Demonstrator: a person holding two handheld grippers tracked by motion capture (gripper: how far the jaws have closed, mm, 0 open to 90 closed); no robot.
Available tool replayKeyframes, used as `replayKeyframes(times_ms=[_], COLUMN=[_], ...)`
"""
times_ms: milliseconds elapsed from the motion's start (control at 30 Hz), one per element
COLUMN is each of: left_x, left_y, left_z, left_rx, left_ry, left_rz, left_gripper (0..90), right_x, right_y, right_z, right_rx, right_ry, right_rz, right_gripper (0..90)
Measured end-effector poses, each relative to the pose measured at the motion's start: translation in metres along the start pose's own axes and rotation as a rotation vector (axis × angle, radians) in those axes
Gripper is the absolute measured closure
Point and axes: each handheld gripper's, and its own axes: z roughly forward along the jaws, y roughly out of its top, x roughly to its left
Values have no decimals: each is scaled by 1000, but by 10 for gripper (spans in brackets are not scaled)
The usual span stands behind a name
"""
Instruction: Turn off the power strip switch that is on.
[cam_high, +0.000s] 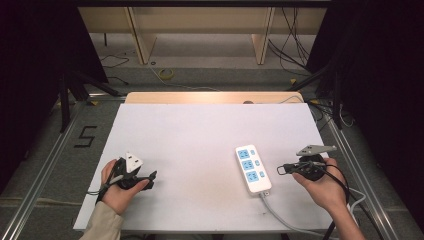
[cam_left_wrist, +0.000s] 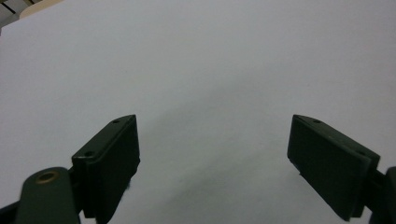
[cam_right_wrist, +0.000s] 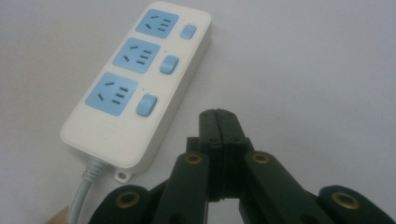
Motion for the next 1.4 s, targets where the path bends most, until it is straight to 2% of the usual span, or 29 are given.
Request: replayKeyframes(times_ms=[1400], left_x=[0], left_y=[0], left_z=[0], left_rx=[-1], left_ry=[-2], left_rz=[3], left_gripper=[165], right_x=[9], right_y=[23], right_z=[16], right_rx=[26], right_ry=[11], right_rz=[-20], right_gripper=[900])
